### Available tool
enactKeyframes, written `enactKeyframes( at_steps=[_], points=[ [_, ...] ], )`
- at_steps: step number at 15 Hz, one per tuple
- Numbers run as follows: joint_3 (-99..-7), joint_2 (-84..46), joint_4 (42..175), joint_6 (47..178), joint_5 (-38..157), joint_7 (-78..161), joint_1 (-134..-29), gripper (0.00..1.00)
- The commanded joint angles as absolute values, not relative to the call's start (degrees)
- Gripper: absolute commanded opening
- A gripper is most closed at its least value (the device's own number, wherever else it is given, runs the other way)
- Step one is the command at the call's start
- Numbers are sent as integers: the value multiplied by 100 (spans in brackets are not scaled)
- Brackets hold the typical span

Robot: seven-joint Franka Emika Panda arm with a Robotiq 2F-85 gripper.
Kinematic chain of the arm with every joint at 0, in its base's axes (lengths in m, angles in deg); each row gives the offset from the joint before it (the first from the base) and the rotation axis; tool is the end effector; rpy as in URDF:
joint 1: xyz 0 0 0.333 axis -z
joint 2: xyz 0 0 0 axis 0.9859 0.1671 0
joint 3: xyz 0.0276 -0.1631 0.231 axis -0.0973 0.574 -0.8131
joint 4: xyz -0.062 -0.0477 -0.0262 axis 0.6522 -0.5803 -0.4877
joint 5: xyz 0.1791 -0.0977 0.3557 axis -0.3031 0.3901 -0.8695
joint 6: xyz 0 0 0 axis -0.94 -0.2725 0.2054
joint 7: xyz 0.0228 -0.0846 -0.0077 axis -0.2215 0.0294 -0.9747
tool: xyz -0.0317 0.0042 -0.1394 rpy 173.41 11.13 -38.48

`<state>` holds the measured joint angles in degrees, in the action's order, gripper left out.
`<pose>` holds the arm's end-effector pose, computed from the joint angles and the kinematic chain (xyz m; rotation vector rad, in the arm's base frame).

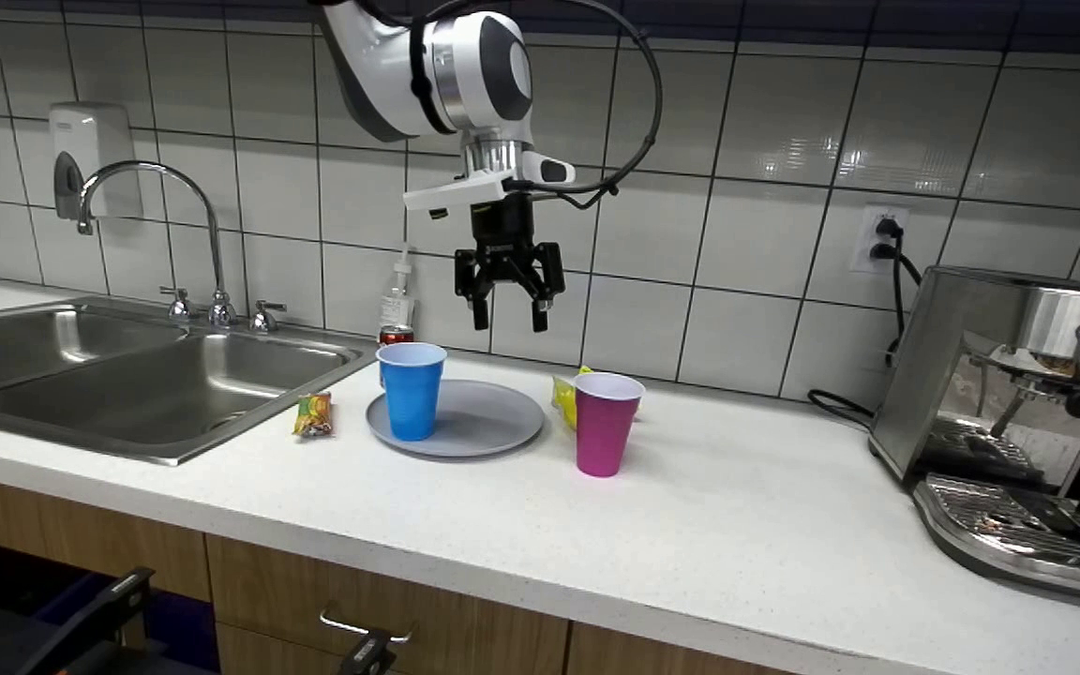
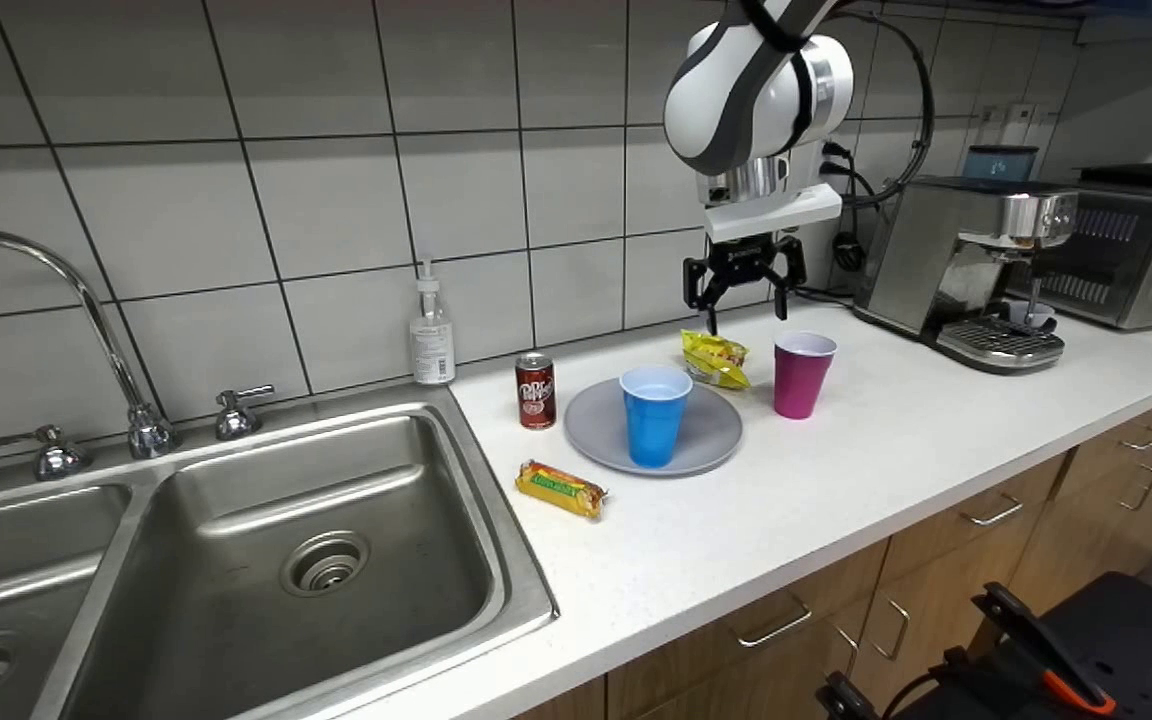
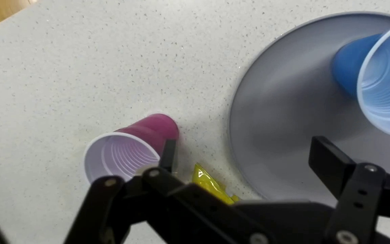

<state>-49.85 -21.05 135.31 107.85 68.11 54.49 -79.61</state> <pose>0.5715 -0.0906 0.2236 2.9161 -0.4541 -0.0694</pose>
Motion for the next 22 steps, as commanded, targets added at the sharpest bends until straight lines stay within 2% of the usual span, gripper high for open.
enactKeyframes(
  at_steps=[1,15,22],
  points=[
    [-4895,-1770,13150,10869,6611,5513,-7797,100],
    [-4656,-513,11851,10942,6136,5431,-7481,100],
    [-4602,-427,11804,10971,6115,5338,-7397,100]
  ],
)
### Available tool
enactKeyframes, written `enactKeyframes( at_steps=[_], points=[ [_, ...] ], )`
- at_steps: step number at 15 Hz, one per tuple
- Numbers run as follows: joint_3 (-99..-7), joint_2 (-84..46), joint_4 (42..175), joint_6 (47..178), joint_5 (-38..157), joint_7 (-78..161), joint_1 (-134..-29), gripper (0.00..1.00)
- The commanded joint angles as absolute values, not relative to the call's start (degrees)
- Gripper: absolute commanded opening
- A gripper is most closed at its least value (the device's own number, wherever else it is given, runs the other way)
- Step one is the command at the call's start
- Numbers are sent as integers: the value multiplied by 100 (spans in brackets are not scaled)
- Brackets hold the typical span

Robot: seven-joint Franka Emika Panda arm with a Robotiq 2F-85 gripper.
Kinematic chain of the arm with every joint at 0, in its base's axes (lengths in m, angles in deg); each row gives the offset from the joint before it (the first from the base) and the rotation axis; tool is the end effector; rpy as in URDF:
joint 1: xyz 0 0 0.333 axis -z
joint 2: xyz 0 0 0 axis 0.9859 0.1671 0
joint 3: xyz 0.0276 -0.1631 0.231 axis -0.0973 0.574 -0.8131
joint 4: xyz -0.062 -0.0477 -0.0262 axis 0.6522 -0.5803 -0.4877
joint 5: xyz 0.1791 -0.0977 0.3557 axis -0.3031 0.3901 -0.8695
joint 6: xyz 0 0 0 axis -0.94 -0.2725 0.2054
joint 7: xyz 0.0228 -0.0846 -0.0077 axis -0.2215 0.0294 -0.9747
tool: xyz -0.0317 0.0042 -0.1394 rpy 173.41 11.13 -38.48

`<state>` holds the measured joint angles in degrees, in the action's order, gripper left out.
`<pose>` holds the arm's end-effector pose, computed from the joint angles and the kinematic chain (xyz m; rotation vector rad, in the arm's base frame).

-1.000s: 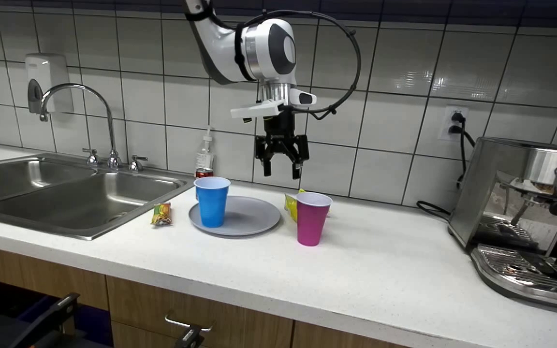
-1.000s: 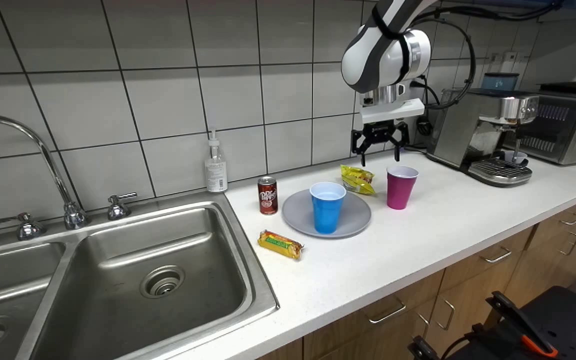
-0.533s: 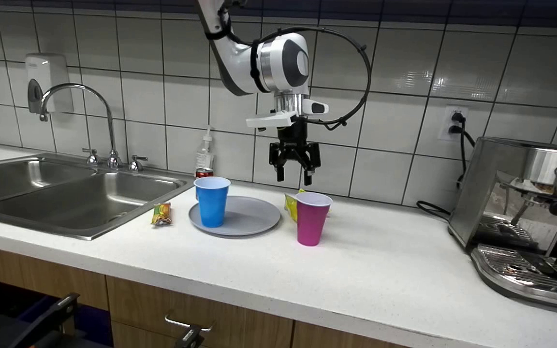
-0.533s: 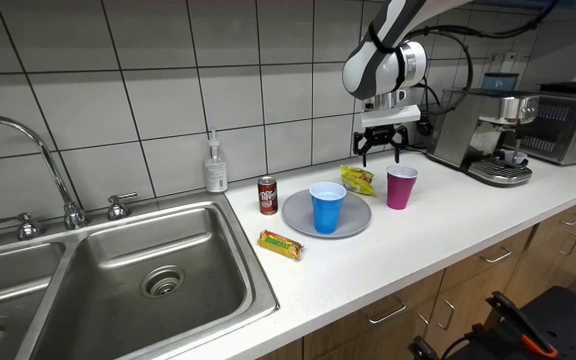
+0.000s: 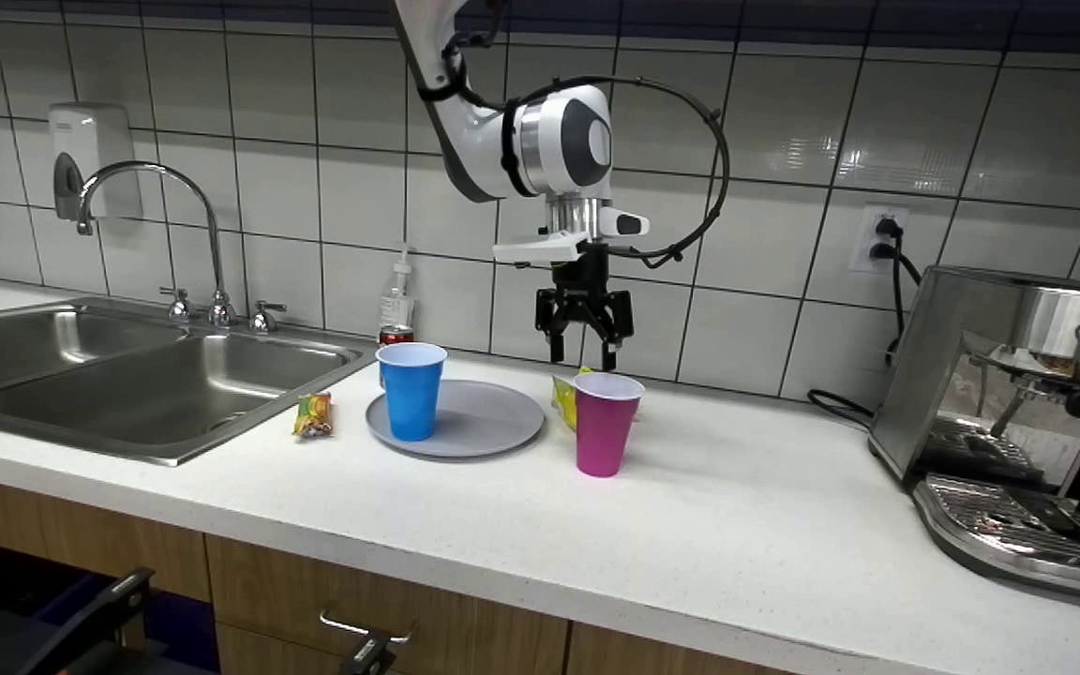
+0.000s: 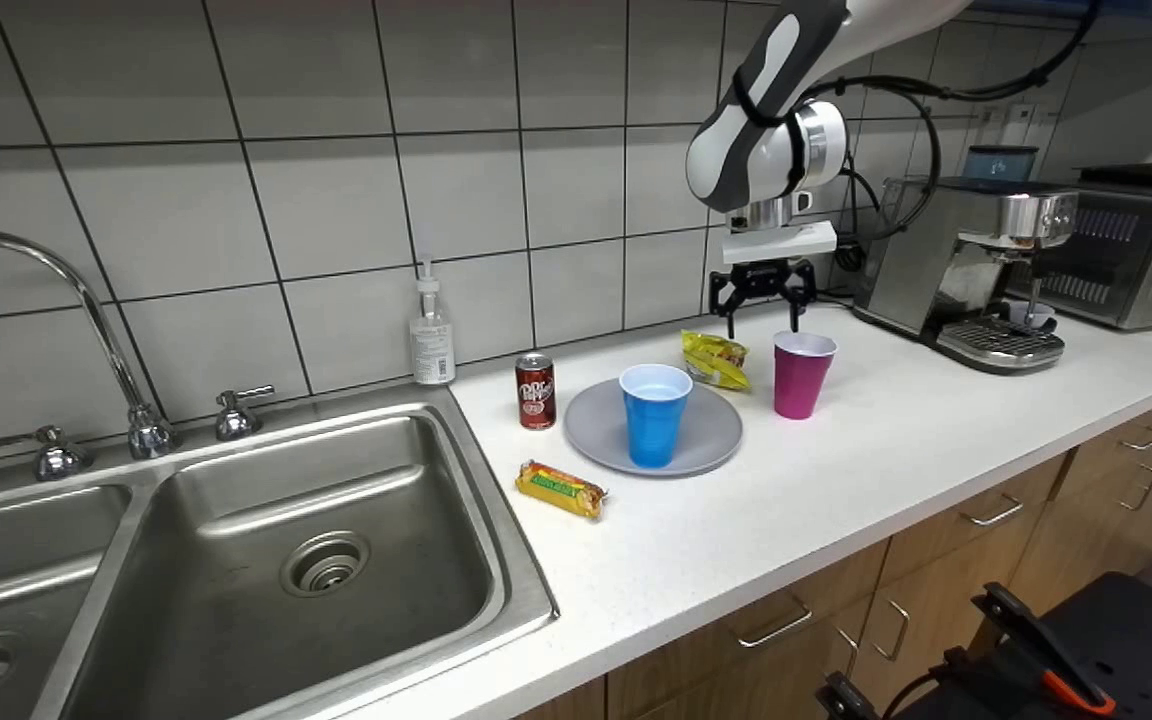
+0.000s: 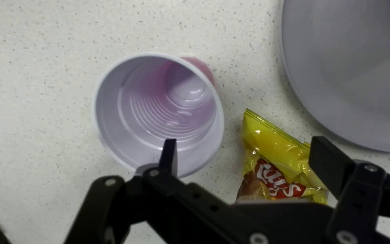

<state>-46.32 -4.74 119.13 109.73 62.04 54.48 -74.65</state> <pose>0.6215 -0.1850 0.1765 2.8781 -0.7430 -0.0363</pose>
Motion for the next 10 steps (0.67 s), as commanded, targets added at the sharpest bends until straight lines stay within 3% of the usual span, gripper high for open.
enactKeyframes(
  at_steps=[1,10],
  points=[
    [-4593,-446,11847,10988,6132,5335,-7390,100],
    [-4561,-459,11922,10962,6182,5386,-7428,100]
  ],
)
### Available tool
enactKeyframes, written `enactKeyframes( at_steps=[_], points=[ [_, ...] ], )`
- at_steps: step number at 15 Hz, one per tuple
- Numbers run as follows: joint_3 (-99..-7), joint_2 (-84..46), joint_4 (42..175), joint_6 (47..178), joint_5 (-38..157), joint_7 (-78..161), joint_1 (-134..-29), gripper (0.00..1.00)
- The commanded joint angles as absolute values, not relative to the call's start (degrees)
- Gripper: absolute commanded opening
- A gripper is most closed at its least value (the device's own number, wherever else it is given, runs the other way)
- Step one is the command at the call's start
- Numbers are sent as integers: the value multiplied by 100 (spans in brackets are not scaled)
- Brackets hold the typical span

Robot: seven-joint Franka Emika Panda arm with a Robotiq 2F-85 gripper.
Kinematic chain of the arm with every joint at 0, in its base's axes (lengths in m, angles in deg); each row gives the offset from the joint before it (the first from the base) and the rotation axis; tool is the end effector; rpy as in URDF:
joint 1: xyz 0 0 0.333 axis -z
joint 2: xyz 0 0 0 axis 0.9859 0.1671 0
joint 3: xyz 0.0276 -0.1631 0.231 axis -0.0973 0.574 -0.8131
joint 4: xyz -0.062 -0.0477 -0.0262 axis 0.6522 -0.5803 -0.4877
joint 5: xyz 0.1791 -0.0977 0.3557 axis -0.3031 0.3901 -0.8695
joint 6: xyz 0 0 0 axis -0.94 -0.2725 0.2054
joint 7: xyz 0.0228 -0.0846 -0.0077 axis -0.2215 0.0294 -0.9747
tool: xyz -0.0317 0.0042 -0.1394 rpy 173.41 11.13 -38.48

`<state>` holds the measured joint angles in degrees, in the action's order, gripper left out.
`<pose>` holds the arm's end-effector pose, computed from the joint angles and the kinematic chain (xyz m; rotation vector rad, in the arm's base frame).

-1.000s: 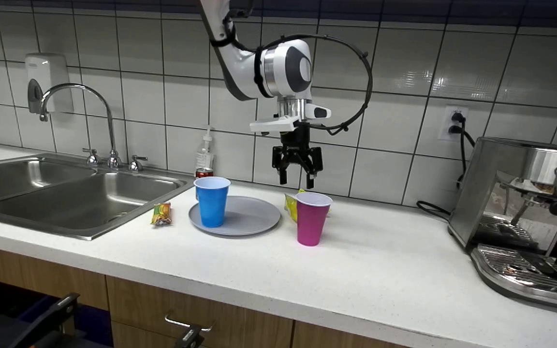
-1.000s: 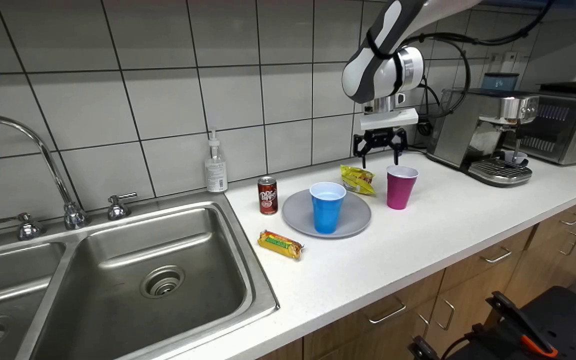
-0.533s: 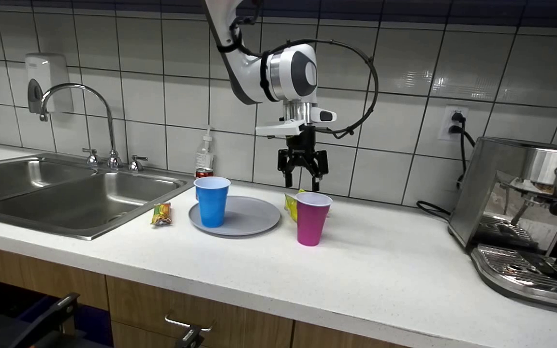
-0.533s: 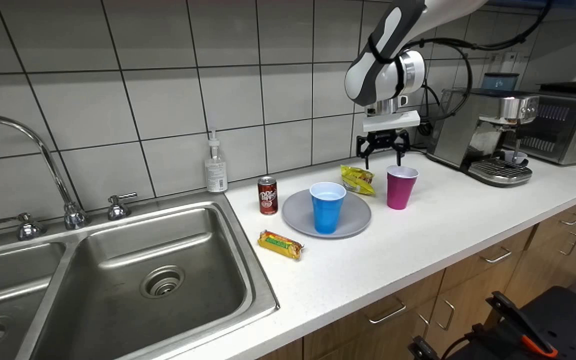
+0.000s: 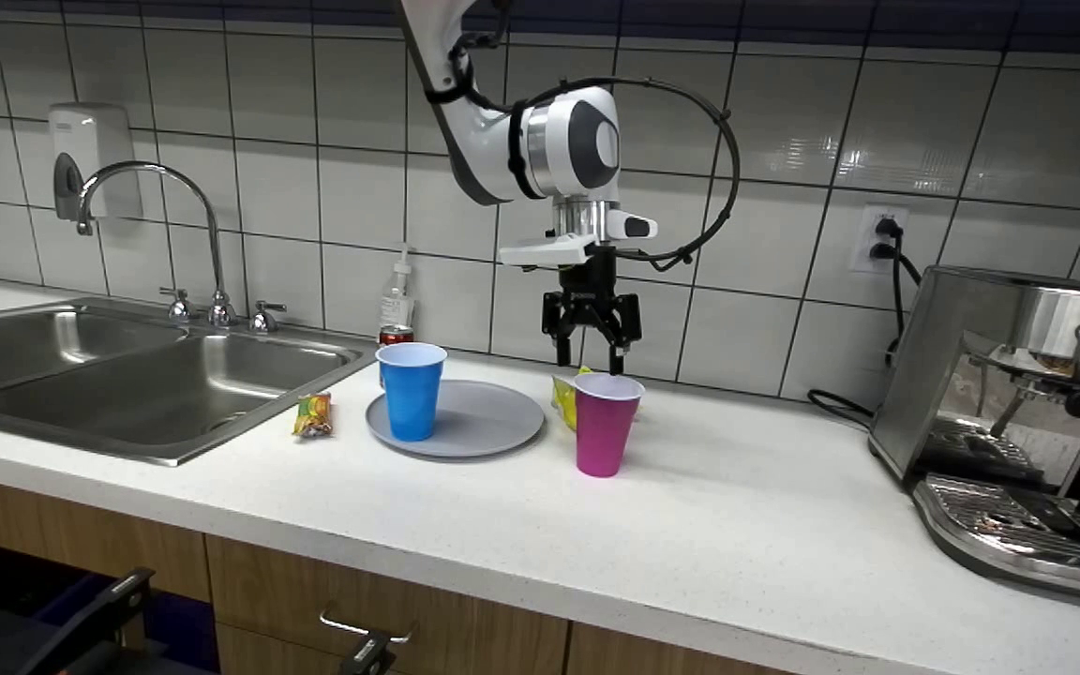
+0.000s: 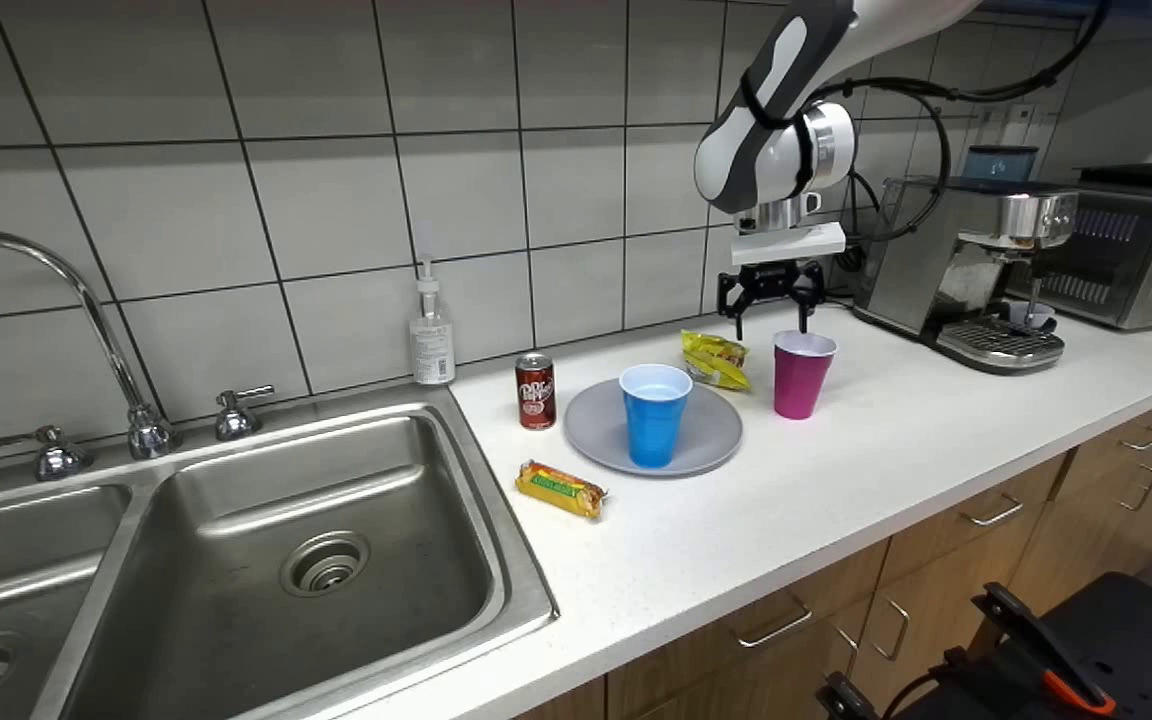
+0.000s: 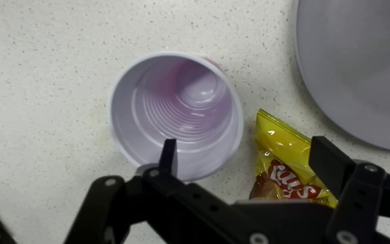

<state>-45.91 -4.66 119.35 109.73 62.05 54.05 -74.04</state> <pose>0.6166 -0.1958 0.1744 2.8711 -0.7553 -0.0463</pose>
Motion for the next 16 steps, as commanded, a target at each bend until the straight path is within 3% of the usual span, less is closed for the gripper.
enactKeyframes(
  at_steps=[1,16],
  points=[
    [-4561,-459,11922,10962,6182,5382,-7428,100],
    [-4553,-301,12020,11284,6201,5543,-7625,100]
  ],
)
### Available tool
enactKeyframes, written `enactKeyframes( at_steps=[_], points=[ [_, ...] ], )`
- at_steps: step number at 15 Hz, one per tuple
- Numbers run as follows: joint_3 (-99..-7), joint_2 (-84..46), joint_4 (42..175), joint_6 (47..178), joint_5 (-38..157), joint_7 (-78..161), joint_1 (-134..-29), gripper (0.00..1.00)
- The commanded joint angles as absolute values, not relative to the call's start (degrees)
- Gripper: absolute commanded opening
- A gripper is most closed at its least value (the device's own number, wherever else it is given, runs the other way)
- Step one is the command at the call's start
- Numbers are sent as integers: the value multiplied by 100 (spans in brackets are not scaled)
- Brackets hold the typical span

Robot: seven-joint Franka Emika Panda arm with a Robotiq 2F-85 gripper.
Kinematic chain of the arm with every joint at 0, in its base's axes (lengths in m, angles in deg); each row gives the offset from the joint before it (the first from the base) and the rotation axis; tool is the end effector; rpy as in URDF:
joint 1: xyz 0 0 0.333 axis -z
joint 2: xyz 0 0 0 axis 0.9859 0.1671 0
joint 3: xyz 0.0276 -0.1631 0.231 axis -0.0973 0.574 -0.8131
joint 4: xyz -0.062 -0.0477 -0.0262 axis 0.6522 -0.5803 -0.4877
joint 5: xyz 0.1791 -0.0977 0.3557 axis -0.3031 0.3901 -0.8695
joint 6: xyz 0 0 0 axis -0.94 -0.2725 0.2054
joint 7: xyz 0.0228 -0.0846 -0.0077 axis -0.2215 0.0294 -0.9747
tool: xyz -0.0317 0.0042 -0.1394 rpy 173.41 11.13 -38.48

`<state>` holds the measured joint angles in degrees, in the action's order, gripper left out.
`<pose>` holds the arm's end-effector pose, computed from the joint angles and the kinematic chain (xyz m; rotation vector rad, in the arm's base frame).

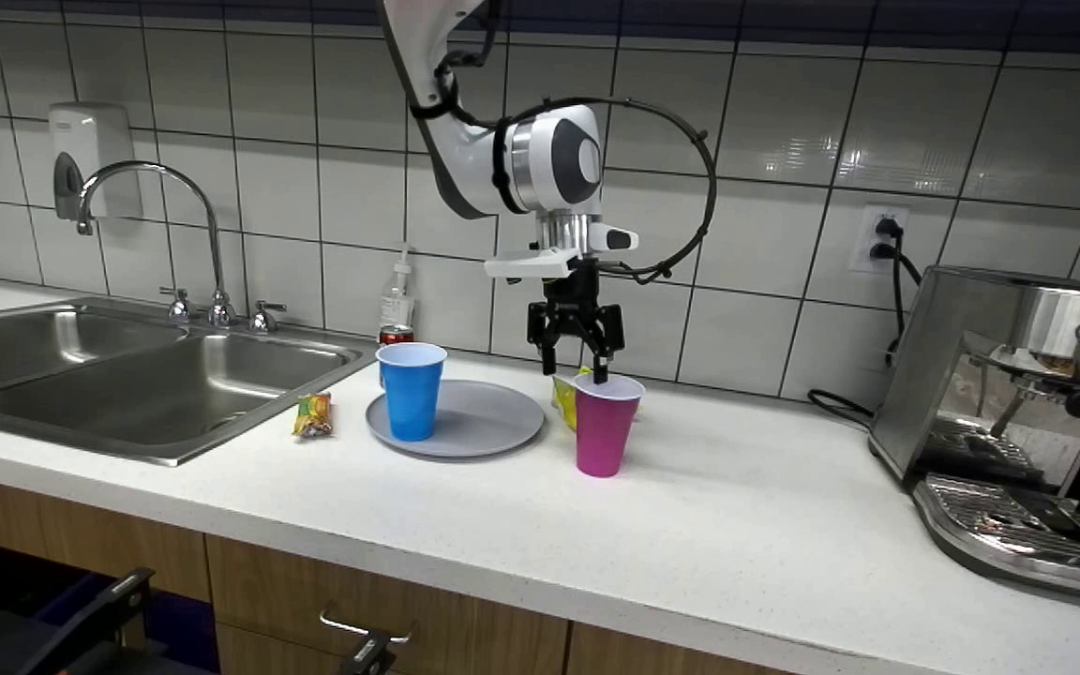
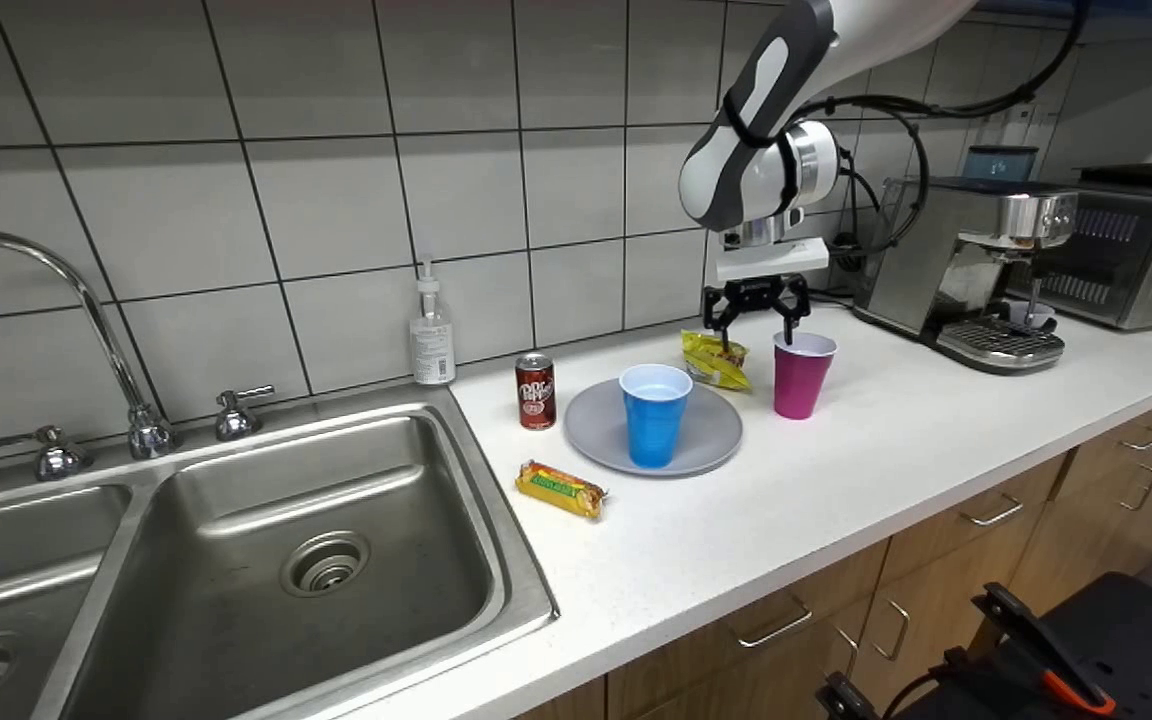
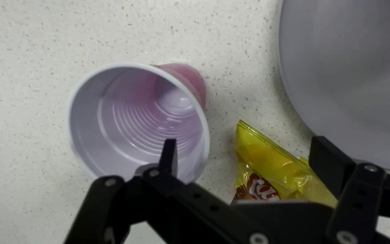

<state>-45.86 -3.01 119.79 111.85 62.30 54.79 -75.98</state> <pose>0.6205 -0.1752 0.1560 2.8756 -0.7123 -0.0390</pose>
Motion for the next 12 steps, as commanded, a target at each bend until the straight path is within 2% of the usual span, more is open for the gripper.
enactKeyframes(
  at_steps=[1,2,3,4,12],
  points=[
    [-4550,-301,12040,11330,6208,5520,-7620,100],
    [-4556,-302,12058,11368,6204,5488,-7610,100],
    [-4554,-304,12071,11408,6203,5479,-7607,83],
    [-4551,-302,12077,11443,6201,5473,-7602,74],
    [-4518,-295,12114,11578,6226,5462,-7607,12]
  ],
)
